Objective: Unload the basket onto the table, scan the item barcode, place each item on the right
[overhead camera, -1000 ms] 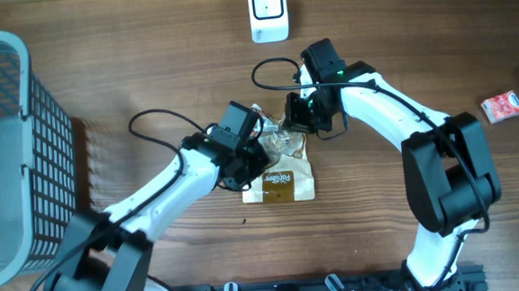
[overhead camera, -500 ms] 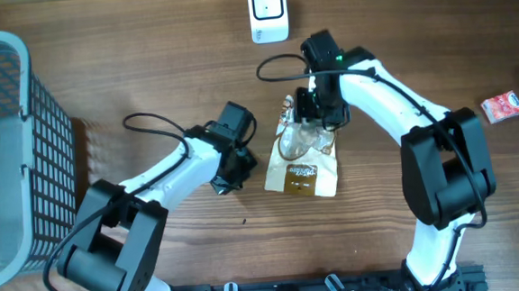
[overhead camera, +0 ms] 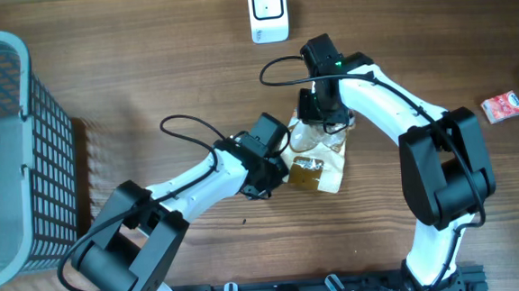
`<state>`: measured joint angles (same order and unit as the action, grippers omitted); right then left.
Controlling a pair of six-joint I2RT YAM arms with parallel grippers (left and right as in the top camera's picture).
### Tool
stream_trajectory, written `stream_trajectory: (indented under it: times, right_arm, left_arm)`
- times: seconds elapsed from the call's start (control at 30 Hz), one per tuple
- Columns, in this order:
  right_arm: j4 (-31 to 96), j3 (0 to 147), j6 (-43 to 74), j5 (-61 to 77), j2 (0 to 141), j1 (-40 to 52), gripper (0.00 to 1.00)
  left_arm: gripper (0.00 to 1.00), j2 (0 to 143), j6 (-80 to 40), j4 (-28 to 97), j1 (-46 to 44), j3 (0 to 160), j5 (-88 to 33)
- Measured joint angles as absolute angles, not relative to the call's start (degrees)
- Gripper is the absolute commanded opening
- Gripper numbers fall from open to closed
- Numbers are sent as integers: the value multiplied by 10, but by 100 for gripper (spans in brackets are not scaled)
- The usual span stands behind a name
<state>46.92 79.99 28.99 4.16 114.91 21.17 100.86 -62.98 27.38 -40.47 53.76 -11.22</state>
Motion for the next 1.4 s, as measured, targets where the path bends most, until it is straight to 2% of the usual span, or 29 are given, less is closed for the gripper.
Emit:
stream_trajectory:
  times: [0.03, 0.1, 0.17, 0.2, 0.23, 0.27, 0.3, 0.37, 0.4, 0.47, 0.57, 0.63, 0.73, 0.97, 1.17, 1.4]
  right_arm:
    - [481, 801, 289, 28, 1149, 212, 45]
    - [546, 835, 279, 10, 1153, 212, 70]
    - [610, 900, 269, 0, 1155, 212, 81]
    - [643, 950, 268, -3, 1155, 212, 100]
    - [667, 988, 265, -5, 1154, 212, 100]
    - [688, 1015, 263, -5, 1151, 212, 100]
    - [706, 1037, 263, -6, 1142, 212, 100]
    - [733, 1044, 263, -7, 1115, 212, 100]
    - [754, 1045, 263, -8, 1101, 212, 100]
    - [788, 1046, 263, -22, 1094, 229, 100]
    - [791, 1008, 287, -72, 1093, 316, 99]
    - [750, 944, 305, -98, 1093, 377, 100]
    - [740, 864, 361, -176, 1093, 423, 100]
    - [623, 739, 392, -220, 1093, 431, 100]
    - [533, 732, 357, -219, 1126, 431, 100]
    - [520, 748, 352, -210, 1147, 411, 100]
  left_arm:
    - [4, 1009, -630, 286, -405, 538, -92]
    - [4, 1009, -631, 298, -397, 540, -81]
    - [4, 1005, -629, 324, -376, 542, -73]
    - [4, 996, -622, 346, -357, 543, -68]
    - [9, 980, -612, 361, -339, 544, -64]
    - [17, 957, -601, 375, -321, 544, -62]
    - [34, 928, -586, 388, -302, 545, -60]
    - [58, 876, -563, 403, -270, 552, -56]
    - [84, 855, -550, 409, -254, 556, -53]
    - [100, 849, -541, 412, -236, 556, -44]
    - [100, 849, -534, 423, -207, 556, -20]
    - [100, 849, -534, 440, -183, 556, -9]
    - [100, 849, -534, 453, -157, 556, 0]
    - [100, 849, -534, 463, -156, 556, 2]
    - [100, 849, -534, 463, -156, 556, 2]
    - [100, 849, -534, 467, -156, 556, 2]
